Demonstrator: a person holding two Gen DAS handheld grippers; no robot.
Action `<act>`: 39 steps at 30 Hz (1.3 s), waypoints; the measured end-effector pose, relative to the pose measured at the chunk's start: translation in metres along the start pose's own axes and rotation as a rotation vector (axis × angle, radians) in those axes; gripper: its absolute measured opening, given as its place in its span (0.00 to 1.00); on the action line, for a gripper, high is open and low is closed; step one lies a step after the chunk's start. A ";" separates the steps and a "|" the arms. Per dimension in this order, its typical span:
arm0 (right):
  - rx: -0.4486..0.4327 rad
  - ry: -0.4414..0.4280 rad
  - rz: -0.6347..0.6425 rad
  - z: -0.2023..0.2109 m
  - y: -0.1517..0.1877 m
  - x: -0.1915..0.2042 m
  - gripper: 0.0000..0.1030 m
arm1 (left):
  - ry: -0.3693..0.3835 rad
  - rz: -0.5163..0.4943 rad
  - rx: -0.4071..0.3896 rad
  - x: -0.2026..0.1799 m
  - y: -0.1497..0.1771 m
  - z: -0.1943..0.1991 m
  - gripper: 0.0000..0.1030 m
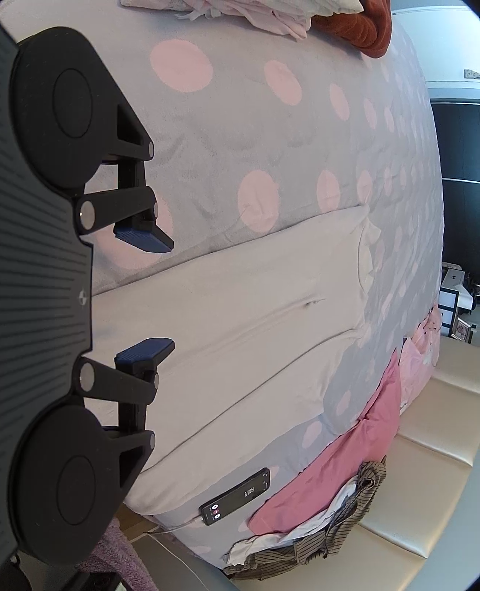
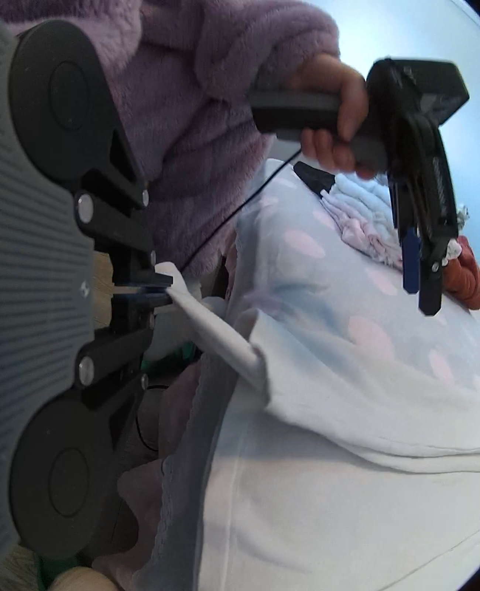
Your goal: Fold clothes
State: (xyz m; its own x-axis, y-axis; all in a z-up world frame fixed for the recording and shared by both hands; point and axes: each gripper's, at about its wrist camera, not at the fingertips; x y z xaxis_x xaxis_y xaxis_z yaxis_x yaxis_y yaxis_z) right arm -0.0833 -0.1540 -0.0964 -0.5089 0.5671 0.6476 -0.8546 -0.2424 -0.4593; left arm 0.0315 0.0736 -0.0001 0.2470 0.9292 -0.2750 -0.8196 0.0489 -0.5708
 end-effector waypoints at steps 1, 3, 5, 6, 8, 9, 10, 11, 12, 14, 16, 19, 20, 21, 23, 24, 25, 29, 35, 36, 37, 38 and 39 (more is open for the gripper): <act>0.007 0.026 -0.009 0.003 0.002 -0.001 0.03 | 0.003 -0.003 -0.001 -0.001 0.000 0.000 0.48; 0.045 0.107 -0.024 0.004 0.006 -0.005 0.04 | 0.006 -0.009 0.000 -0.002 0.001 -0.001 0.48; 0.112 0.218 -0.031 -0.003 0.010 -0.012 0.08 | 0.009 -0.015 0.007 -0.005 0.000 -0.004 0.48; 0.146 0.274 -0.034 -0.006 0.012 -0.015 0.11 | 0.009 -0.019 0.010 -0.006 0.000 -0.004 0.48; 0.194 0.323 -0.037 -0.014 0.015 -0.018 0.18 | 0.011 -0.029 0.012 -0.009 0.000 -0.004 0.48; 0.218 0.344 -0.039 -0.018 0.016 -0.019 0.18 | 0.014 -0.033 0.010 -0.010 0.000 -0.003 0.48; 0.213 0.359 -0.039 -0.017 0.015 -0.020 0.18 | 0.019 -0.035 0.009 -0.012 0.001 -0.002 0.48; 0.201 0.373 -0.039 -0.013 0.013 -0.020 0.18 | 0.026 -0.037 0.011 -0.013 0.001 -0.002 0.48; 0.181 0.386 -0.043 -0.007 0.010 -0.022 0.20 | 0.031 -0.041 0.013 -0.015 0.000 -0.004 0.48; 0.140 0.415 -0.049 0.006 0.003 -0.024 0.22 | 0.035 -0.051 0.019 -0.019 -0.001 -0.007 0.48; 0.105 0.450 -0.040 0.019 -0.005 -0.025 0.26 | 0.047 -0.064 0.032 -0.024 -0.004 -0.013 0.48; 0.078 0.496 -0.011 0.045 -0.019 -0.027 0.33 | 0.067 -0.082 0.038 -0.033 -0.009 -0.020 0.47; 0.077 0.523 0.008 0.053 -0.023 -0.027 0.37 | 0.073 -0.084 0.040 -0.036 -0.011 -0.024 0.47; 0.077 0.549 0.026 0.061 -0.027 -0.028 0.41 | 0.082 -0.086 0.046 -0.040 -0.013 -0.027 0.47; 0.080 0.595 0.061 0.079 -0.032 -0.033 0.41 | 0.088 -0.088 0.063 -0.047 -0.017 -0.036 0.47; 0.083 0.613 0.074 0.089 -0.034 -0.035 0.41 | 0.090 -0.089 0.074 -0.051 -0.018 -0.042 0.47; 0.080 0.632 0.078 0.100 -0.035 -0.040 0.41 | 0.091 -0.092 0.085 -0.055 -0.020 -0.047 0.47; 0.056 0.704 0.035 0.143 -0.039 -0.072 0.40 | 0.096 -0.112 0.102 -0.070 -0.026 -0.066 0.47; 0.018 0.655 -0.081 0.155 -0.032 -0.120 0.40 | 0.116 -0.138 0.154 -0.091 -0.036 -0.093 0.47; 0.021 0.648 -0.083 0.152 -0.031 -0.124 0.38 | 0.119 -0.141 0.161 -0.094 -0.038 -0.097 0.47; 0.026 0.640 -0.086 0.148 -0.030 -0.128 0.38 | 0.122 -0.143 0.168 -0.098 -0.040 -0.101 0.47; 0.033 0.635 -0.086 0.146 -0.029 -0.131 0.37 | 0.126 -0.147 0.179 -0.101 -0.043 -0.106 0.47; 0.041 0.631 -0.085 0.142 -0.028 -0.135 0.34 | 0.128 -0.152 0.188 -0.105 -0.045 -0.110 0.47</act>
Point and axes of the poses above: each gripper's, at about its wrist camera, not at the fingertips, and z roughly against the way its jaws point, x to its left, y to its underside, and after that the axes turned 8 degrees about z, right-handed
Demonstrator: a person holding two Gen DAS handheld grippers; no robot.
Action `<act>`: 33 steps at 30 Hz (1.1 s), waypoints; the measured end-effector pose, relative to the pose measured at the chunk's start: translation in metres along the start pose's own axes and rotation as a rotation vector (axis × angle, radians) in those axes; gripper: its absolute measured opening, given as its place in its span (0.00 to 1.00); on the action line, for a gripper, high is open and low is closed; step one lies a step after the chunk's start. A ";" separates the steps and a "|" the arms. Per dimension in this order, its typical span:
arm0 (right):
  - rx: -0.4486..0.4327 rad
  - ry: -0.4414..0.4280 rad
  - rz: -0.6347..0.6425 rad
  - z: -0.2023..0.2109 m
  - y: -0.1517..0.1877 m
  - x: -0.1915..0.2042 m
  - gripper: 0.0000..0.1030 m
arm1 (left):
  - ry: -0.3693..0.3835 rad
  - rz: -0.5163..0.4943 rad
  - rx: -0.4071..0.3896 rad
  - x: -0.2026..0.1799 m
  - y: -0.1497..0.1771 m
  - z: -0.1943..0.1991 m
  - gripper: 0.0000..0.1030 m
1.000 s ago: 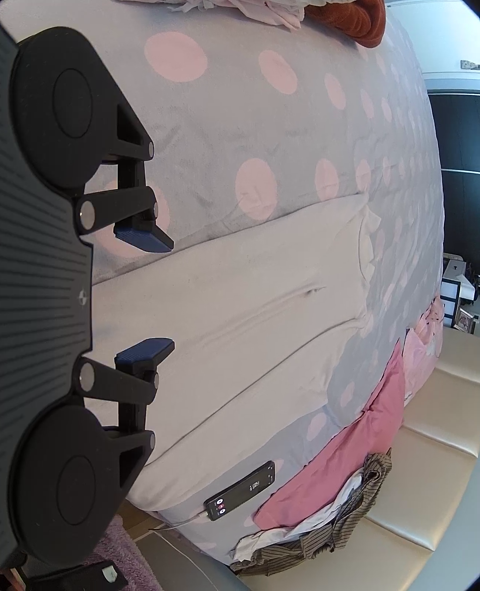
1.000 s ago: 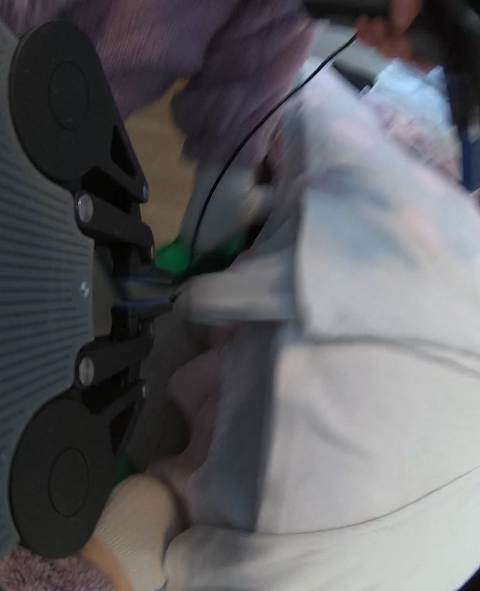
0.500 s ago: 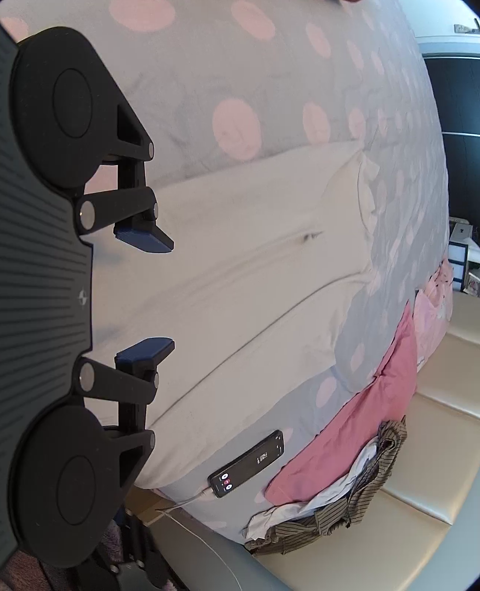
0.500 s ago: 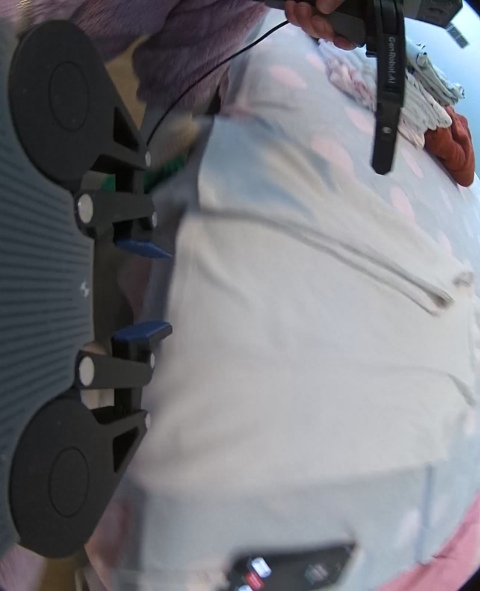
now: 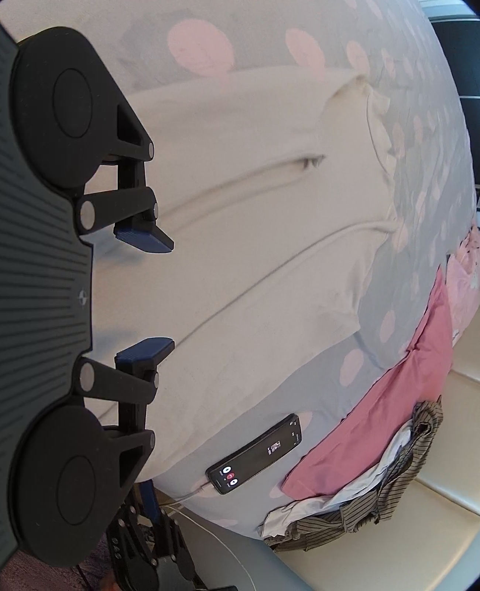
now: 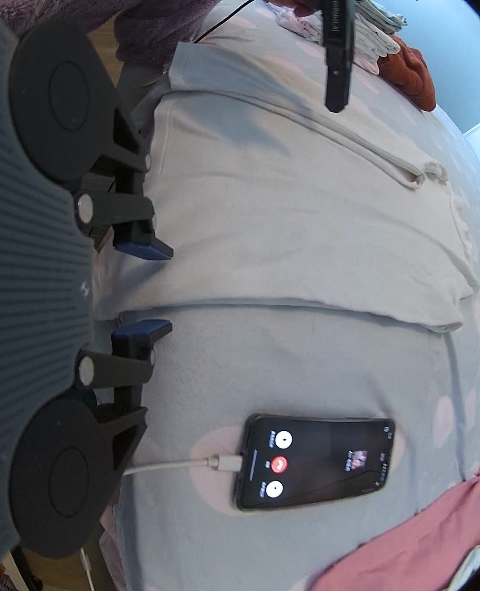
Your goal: Fold clothes
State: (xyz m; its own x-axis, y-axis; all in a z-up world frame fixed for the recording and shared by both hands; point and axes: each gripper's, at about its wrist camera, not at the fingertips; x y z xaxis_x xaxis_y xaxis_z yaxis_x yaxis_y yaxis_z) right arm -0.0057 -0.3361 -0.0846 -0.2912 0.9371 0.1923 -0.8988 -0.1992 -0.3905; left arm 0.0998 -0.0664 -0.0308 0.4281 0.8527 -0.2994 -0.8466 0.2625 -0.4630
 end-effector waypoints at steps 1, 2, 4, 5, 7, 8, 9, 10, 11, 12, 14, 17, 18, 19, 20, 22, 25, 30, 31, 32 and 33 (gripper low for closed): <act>0.004 -0.004 0.003 -0.004 0.000 -0.001 0.32 | 0.001 -0.005 0.007 -0.002 -0.003 -0.004 0.47; 0.006 -0.008 0.011 -0.006 -0.001 0.000 0.30 | 0.004 -0.010 0.015 -0.005 -0.008 -0.009 0.47; 0.009 -0.015 0.030 -0.008 -0.003 0.002 0.19 | 0.010 -0.018 0.029 -0.010 -0.018 -0.018 0.47; 0.011 -0.022 0.036 -0.008 -0.004 0.003 0.12 | 0.012 -0.020 0.034 -0.012 -0.024 -0.022 0.47; 0.018 -0.024 0.049 -0.006 -0.007 0.008 0.10 | 0.015 -0.022 0.036 -0.018 -0.041 -0.031 0.47; 0.018 -0.031 0.050 -0.003 -0.008 0.010 0.09 | 0.016 -0.021 0.033 -0.020 -0.050 -0.035 0.47; 0.016 -0.038 0.050 -0.001 -0.009 0.012 0.09 | 0.019 -0.018 0.030 -0.023 -0.060 -0.040 0.47; 0.014 -0.042 0.049 0.002 -0.009 0.014 0.09 | 0.022 -0.015 0.027 -0.026 -0.072 -0.045 0.47; 0.010 -0.049 0.049 0.006 -0.010 0.016 0.09 | 0.023 -0.008 0.025 -0.029 -0.084 -0.051 0.47; 0.007 -0.059 0.050 0.009 -0.012 0.017 0.09 | 0.024 -0.002 0.023 -0.032 -0.097 -0.057 0.48; 0.007 -0.071 0.064 0.012 -0.017 0.022 0.09 | 0.023 0.008 0.022 -0.040 -0.122 -0.073 0.48; 0.013 -0.090 0.092 0.012 -0.021 0.031 0.09 | 0.017 0.014 0.029 -0.054 -0.156 -0.100 0.49; 0.016 -0.097 0.102 0.013 -0.022 0.034 0.09 | 0.012 0.017 0.039 -0.059 -0.165 -0.109 0.49; 0.019 -0.102 0.115 0.012 -0.023 0.037 0.09 | 0.000 0.022 0.054 -0.063 -0.172 -0.119 0.49; 0.020 -0.103 0.131 0.013 -0.024 0.041 0.09 | -0.013 0.029 0.070 -0.066 -0.178 -0.129 0.49; 0.019 -0.114 0.141 0.012 -0.025 0.043 0.09 | -0.058 0.033 0.088 -0.071 -0.188 -0.147 0.49; 0.016 -0.132 0.146 0.013 -0.027 0.044 0.09 | -0.106 0.051 0.117 -0.074 -0.197 -0.168 0.48; 0.005 -0.163 0.146 0.017 -0.027 0.044 0.09 | -0.158 0.057 0.161 -0.073 -0.197 -0.194 0.41; 0.000 -0.169 0.148 0.018 -0.027 0.044 0.09 | -0.170 0.055 0.163 -0.072 -0.196 -0.198 0.34; -0.005 -0.177 0.152 0.020 -0.028 0.044 0.09 | -0.175 0.053 0.160 -0.071 -0.195 -0.198 0.31; -0.009 -0.181 0.154 0.022 -0.029 0.044 0.09 | -0.177 0.050 0.155 -0.070 -0.195 -0.197 0.25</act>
Point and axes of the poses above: each gripper's, at about its wrist camera, not at the fingertips, and z roughly against the way its jaws point, x to its left, y to its underside, and after that the axes turned 8 degrees about z, right-handed
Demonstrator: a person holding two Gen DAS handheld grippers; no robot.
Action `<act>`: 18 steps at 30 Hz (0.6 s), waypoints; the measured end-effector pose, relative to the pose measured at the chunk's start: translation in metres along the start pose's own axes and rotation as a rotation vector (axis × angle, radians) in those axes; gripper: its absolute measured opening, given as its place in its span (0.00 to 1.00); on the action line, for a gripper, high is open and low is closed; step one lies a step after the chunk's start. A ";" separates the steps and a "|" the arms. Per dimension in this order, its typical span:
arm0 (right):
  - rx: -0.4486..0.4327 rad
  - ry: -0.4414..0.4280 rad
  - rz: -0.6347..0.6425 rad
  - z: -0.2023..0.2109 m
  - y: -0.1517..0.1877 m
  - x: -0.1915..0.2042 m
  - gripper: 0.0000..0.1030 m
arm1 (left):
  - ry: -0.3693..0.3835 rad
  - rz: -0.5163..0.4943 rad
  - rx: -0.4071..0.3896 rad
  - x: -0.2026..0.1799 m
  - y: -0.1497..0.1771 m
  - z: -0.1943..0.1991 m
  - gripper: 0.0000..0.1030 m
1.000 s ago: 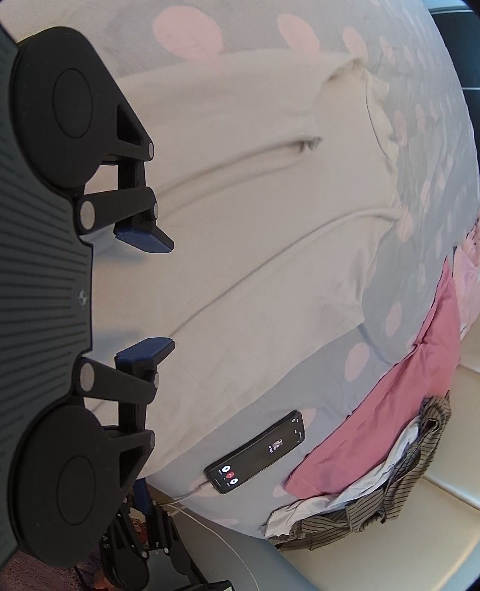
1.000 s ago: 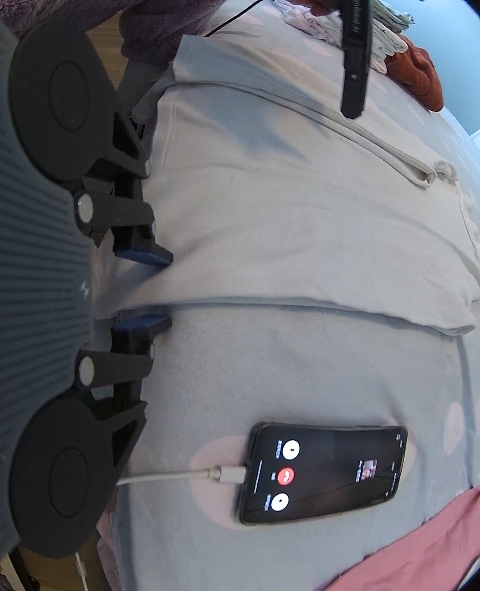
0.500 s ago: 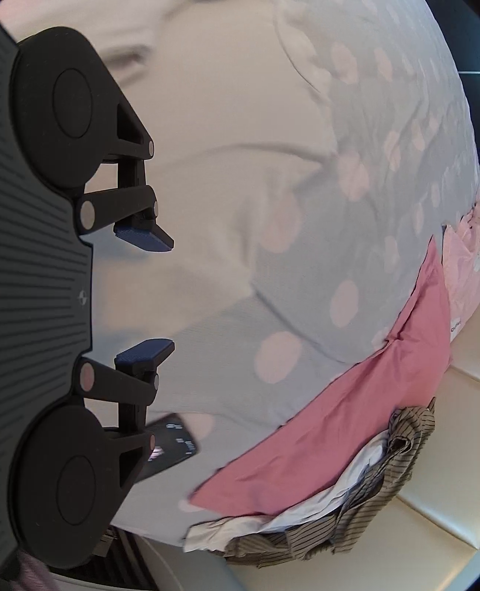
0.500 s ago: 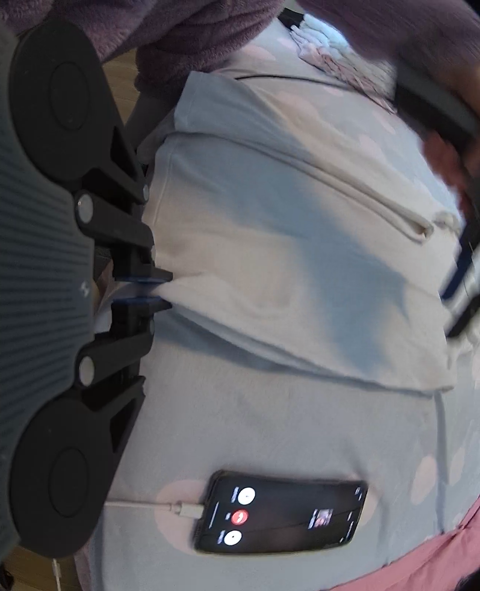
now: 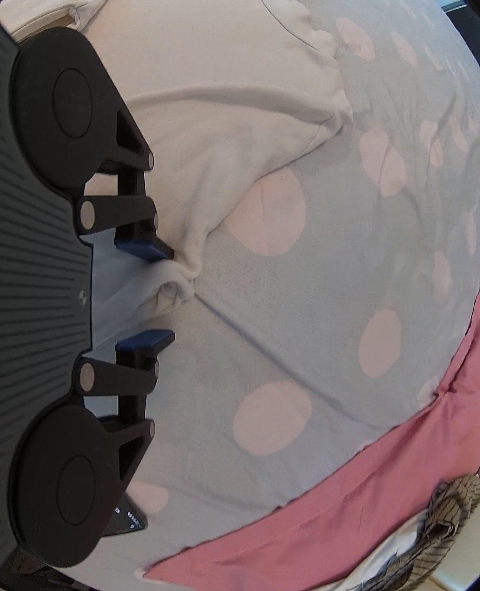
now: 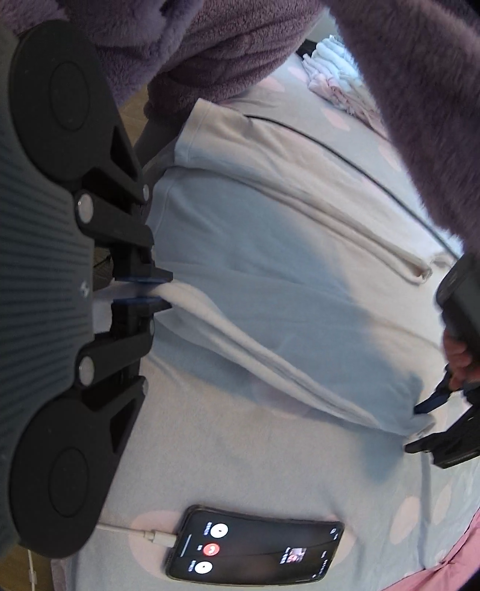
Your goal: Fold clothes
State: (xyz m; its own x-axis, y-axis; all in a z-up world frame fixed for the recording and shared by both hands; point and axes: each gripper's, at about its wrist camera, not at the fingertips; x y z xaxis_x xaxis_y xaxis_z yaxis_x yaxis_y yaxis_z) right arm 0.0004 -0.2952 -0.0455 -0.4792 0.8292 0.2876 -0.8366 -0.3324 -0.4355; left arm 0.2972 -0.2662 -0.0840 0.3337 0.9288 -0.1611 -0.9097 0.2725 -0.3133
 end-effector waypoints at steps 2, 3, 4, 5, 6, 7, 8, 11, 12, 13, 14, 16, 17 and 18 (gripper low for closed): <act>-0.003 0.002 0.009 0.002 -0.004 0.001 0.09 | 0.006 0.000 -0.010 0.003 0.000 0.004 0.18; -0.004 0.004 0.012 0.003 -0.004 0.002 0.09 | 0.023 0.012 -0.017 0.007 0.000 0.008 0.13; -0.002 0.007 0.014 0.003 -0.003 0.003 0.09 | 0.042 0.028 -0.026 0.011 0.000 0.013 0.12; -0.001 0.009 0.015 0.002 -0.001 0.005 0.09 | 0.066 0.044 -0.034 0.016 0.001 0.018 0.12; -0.001 0.010 0.015 0.002 0.000 0.006 0.09 | 0.092 0.059 -0.045 0.020 0.001 0.024 0.11; -0.001 0.007 0.014 0.002 0.001 0.008 0.09 | 0.109 0.069 -0.055 0.024 0.002 0.030 0.11; -0.004 0.004 0.015 0.002 0.001 0.010 0.09 | 0.130 0.078 -0.066 0.029 0.003 0.037 0.11; -0.013 -0.004 0.028 0.006 0.000 0.017 0.09 | 0.201 0.111 -0.108 0.047 0.006 0.060 0.11; -0.013 -0.005 0.040 0.006 -0.002 0.021 0.09 | 0.227 0.128 -0.122 0.054 0.008 0.067 0.11; -0.013 -0.007 0.053 0.006 -0.003 0.026 0.09 | 0.252 0.144 -0.135 0.062 0.009 0.074 0.11; -0.013 -0.009 0.066 0.006 -0.005 0.030 0.09 | 0.272 0.158 -0.148 0.071 0.011 0.081 0.11; -0.010 -0.016 0.094 0.004 -0.009 0.040 0.09 | 0.299 0.177 -0.174 0.091 0.017 0.092 0.11; -0.007 -0.019 0.105 0.003 -0.012 0.045 0.09 | 0.306 0.186 -0.186 0.101 0.021 0.097 0.11; -0.003 -0.023 0.116 0.001 -0.014 0.049 0.09 | 0.313 0.197 -0.197 0.111 0.024 0.101 0.11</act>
Point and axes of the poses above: each gripper's, at about its wrist camera, not at the fingertips, and z roughly against the way its jaws point, x to its left, y to its underside, and after that the axes turned 8 degrees about z, right-handed
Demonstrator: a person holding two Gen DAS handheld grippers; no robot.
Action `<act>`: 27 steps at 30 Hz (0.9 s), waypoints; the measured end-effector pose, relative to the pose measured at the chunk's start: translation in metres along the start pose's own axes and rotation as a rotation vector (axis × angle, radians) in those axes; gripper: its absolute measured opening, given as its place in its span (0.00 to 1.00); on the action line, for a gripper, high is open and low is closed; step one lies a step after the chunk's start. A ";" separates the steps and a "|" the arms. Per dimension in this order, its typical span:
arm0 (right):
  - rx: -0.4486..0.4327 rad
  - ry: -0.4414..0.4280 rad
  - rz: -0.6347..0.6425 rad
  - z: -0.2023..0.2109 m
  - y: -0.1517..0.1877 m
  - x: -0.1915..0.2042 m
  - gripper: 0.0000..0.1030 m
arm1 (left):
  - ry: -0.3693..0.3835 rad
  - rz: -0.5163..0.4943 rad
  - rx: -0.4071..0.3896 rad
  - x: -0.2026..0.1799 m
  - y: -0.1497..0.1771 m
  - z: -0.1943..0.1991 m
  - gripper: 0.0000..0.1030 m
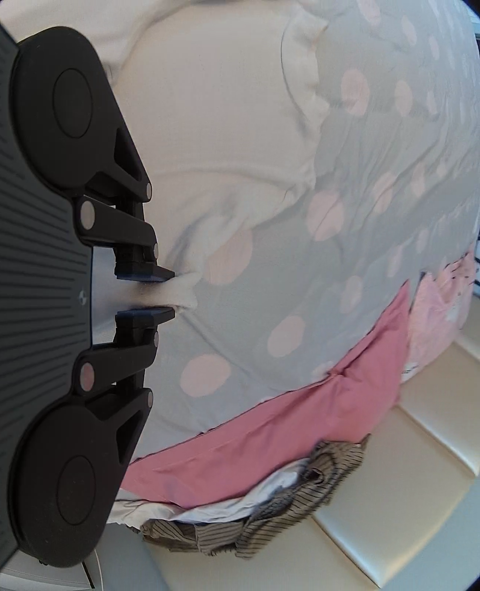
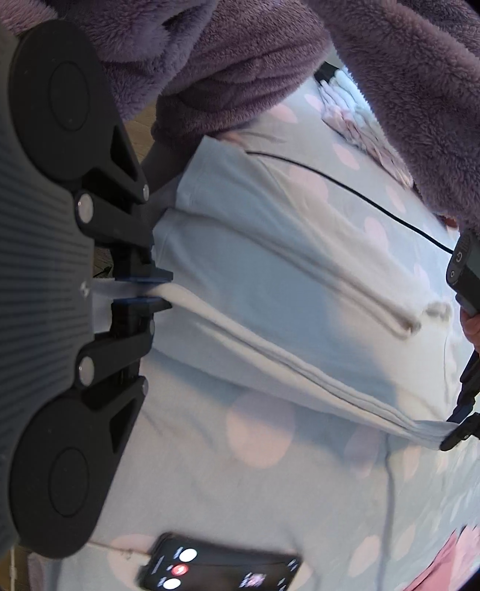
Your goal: Fold clothes
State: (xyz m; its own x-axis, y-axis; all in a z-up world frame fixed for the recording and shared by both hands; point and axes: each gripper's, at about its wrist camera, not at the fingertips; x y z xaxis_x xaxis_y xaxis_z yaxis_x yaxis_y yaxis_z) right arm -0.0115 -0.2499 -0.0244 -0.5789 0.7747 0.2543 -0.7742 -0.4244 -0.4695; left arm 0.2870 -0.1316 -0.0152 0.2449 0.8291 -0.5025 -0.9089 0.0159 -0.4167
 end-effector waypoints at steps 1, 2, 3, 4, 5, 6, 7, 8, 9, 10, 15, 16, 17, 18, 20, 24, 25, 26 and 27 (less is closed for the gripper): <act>0.005 -0.004 0.011 -0.002 -0.003 0.004 0.09 | 0.012 0.017 -0.013 0.011 0.001 0.008 0.11; 0.011 -0.009 0.025 -0.005 -0.007 0.009 0.09 | 0.024 0.035 -0.024 0.021 0.003 0.014 0.11; 0.019 -0.015 0.039 -0.008 -0.010 0.013 0.09 | 0.033 0.047 -0.033 0.030 0.004 0.018 0.11; 0.027 -0.021 0.052 -0.012 -0.013 0.018 0.09 | 0.041 0.059 -0.042 0.040 0.006 0.022 0.11; 0.035 -0.028 0.059 -0.016 -0.017 0.021 0.09 | 0.049 0.071 -0.051 0.049 0.008 0.026 0.11; 0.044 -0.034 0.066 -0.020 -0.020 0.024 0.09 | 0.052 0.080 -0.055 0.059 0.010 0.028 0.11; 0.052 -0.041 0.072 -0.025 -0.023 0.027 0.09 | 0.055 0.087 -0.058 0.068 0.012 0.029 0.11; 0.063 -0.045 0.075 -0.030 -0.027 0.030 0.09 | 0.061 0.094 -0.060 0.076 0.013 0.029 0.11; 0.074 -0.050 0.077 -0.036 -0.030 0.032 0.09 | 0.069 0.101 -0.062 0.084 0.014 0.027 0.11; 0.084 -0.055 0.079 -0.041 -0.032 0.033 0.09 | 0.077 0.108 -0.064 0.092 0.015 0.026 0.11; 0.128 -0.065 0.077 -0.063 -0.045 0.036 0.09 | 0.094 0.129 -0.059 0.125 0.022 0.018 0.11; 0.137 -0.066 0.075 -0.066 -0.046 0.038 0.09 | 0.098 0.136 -0.057 0.129 0.023 0.016 0.11; 0.144 -0.067 0.073 -0.069 -0.046 0.038 0.09 | 0.099 0.144 -0.055 0.136 0.025 0.014 0.11; 0.153 -0.065 0.076 -0.071 -0.047 0.039 0.09 | 0.098 0.150 -0.053 0.140 0.026 0.012 0.11; 0.164 -0.062 0.084 -0.075 -0.047 0.042 0.09 | 0.101 0.151 -0.052 0.147 0.029 0.011 0.11; 0.179 -0.055 0.088 -0.080 -0.048 0.044 0.11 | 0.102 0.135 -0.077 0.147 0.031 0.018 0.27; 0.180 -0.060 0.084 -0.081 -0.047 0.043 0.13 | 0.096 0.131 -0.091 0.146 0.031 0.022 0.36; 0.181 -0.067 0.079 -0.081 -0.046 0.043 0.15 | 0.096 0.131 -0.105 0.144 0.031 0.028 0.40; 0.178 -0.074 0.074 -0.081 -0.046 0.043 0.18 | 0.098 0.131 -0.119 0.143 0.031 0.035 0.46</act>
State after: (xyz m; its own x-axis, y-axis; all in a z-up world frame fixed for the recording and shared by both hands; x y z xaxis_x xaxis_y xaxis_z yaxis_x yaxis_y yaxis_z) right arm 0.0198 -0.1597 -0.0602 -0.6483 0.7043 0.2892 -0.7579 -0.5604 -0.3341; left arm 0.2818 0.0073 -0.0739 0.1639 0.7612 -0.6274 -0.8903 -0.1598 -0.4264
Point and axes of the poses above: each gripper's, at about its wrist camera, not at the fingertips, and z roughly against the way its jaws point, x to its left, y to its underside, and after that the axes turned 8 degrees about z, right-handed
